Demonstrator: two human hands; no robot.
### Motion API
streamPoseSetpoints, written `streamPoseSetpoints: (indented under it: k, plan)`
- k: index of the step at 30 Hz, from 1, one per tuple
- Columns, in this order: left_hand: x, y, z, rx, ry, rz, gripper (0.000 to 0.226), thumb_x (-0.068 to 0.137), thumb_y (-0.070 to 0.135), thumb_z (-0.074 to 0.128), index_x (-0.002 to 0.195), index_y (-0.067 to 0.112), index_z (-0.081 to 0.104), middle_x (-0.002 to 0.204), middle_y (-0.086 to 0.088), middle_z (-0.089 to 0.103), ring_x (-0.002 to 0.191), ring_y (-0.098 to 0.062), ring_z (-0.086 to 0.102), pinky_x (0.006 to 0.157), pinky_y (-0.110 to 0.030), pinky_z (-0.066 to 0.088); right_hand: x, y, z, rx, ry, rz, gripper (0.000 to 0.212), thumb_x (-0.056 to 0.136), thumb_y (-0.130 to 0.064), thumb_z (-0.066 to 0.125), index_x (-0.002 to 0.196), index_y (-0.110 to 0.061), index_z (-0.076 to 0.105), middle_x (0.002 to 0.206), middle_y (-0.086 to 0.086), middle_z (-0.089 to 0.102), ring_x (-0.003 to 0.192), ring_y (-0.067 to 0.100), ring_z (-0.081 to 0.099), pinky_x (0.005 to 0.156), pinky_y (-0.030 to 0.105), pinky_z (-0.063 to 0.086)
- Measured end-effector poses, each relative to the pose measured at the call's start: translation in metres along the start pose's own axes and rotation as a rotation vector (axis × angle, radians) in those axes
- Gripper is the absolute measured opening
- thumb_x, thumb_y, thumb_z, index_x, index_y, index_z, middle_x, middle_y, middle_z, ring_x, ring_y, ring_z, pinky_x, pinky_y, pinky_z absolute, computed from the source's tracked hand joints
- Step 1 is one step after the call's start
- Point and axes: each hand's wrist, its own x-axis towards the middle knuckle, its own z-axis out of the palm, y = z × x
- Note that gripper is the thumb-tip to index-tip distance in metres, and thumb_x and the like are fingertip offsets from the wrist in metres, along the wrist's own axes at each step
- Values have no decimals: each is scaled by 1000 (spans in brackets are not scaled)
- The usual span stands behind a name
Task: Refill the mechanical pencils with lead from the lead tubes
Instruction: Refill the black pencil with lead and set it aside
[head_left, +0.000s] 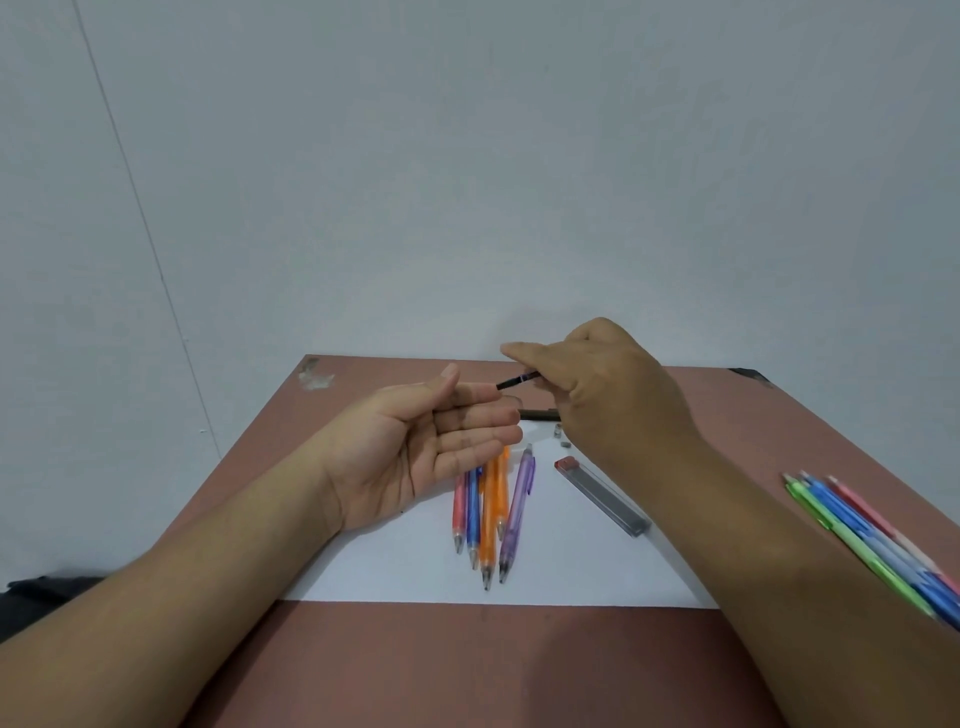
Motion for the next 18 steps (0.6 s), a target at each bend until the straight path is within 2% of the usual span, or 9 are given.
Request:
streamPoseSetpoints:
  k: [2,4,7,9,11,15,18]
  plan:
    - [0,0,0,4,1,-3,52,96,33,53,132,-5,57,128,-26,65,114,-35,68,92,-38,57,2,-1,-2,-3,-110,51,71,85,6,67,135,-45,60,90,-2,51,78,23,54,59,36,55]
    - [0,1,0,3,-1,-5,52,97,33,52,133,-5,56,129,-26,65,116,-35,67,92,-39,57,8,-3,-7,19,-258,71,72,88,3,62,136,-50,52,96,-2,51,83,21,53,66,37,56]
    - [0,1,0,-10,7,-9,52,98,32,52,133,-5,56,129,-26,65,114,-35,68,91,-38,58,13,-6,-17,72,-416,61,77,94,5,56,151,-44,40,99,-5,56,96,15,47,84,34,52]
    - [0,0,0,-13,16,-6,51,99,32,51,133,-5,56,128,-26,65,113,-35,69,89,-38,59,12,-5,-19,140,-436,79,79,96,8,49,154,-43,34,100,-6,52,97,14,47,87,34,51]
    - [0,0,0,-17,25,-5,51,98,32,53,133,-5,56,127,-26,66,112,-35,69,89,-38,59,9,-5,-19,192,-429,89,77,98,5,51,153,-46,35,104,-7,48,97,14,51,83,31,54]
    - [0,0,-2,-18,40,-4,55,95,31,57,134,-7,54,126,-28,65,115,-38,68,90,-40,58,8,-8,-20,338,-388,202,62,104,-12,54,145,-55,39,112,-16,56,99,5,57,75,26,58]
    - [1,0,-4,-9,44,-6,56,93,32,58,134,-7,54,127,-29,65,116,-38,67,92,-42,57,6,-10,-22,282,-375,191,59,104,-15,55,144,-54,38,120,-12,60,101,6,58,78,27,59]
